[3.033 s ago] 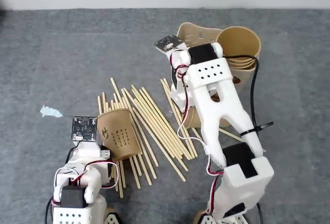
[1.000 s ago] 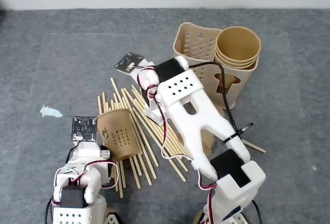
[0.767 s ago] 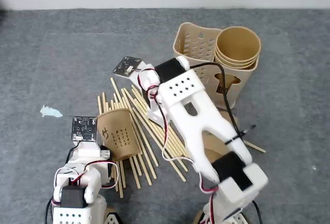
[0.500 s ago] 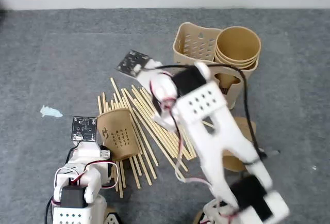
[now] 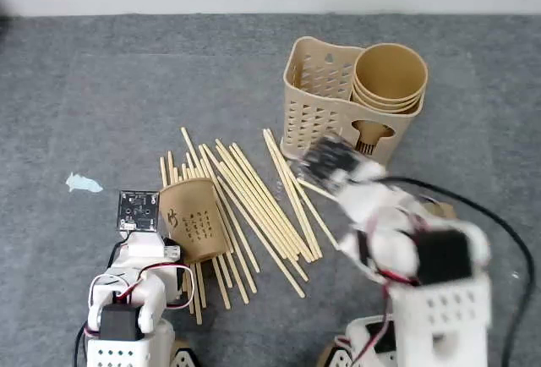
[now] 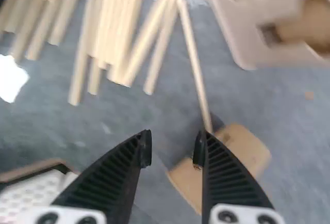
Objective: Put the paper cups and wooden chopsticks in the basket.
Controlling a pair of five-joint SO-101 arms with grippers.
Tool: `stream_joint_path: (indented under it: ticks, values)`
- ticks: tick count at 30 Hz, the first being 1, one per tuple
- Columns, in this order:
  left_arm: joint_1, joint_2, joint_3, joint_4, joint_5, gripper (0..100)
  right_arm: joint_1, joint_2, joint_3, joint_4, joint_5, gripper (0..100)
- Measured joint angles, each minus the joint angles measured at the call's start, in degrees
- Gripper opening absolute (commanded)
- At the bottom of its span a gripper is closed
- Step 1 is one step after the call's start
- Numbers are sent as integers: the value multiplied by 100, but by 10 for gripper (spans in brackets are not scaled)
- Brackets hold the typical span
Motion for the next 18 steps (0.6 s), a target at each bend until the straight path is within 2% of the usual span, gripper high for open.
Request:
stream_joint_path:
  ticks: [5, 11, 18]
  values:
    - [0, 0, 0, 0, 0, 14, 1600, -1301, 932, -26, 1257, 154]
    - [0, 0, 0, 0, 0, 14, 2971, -2901, 2251, -352, 2409, 154]
    - [0, 0, 0, 0, 0, 14, 3903, -3622, 3130, -870, 2585, 154]
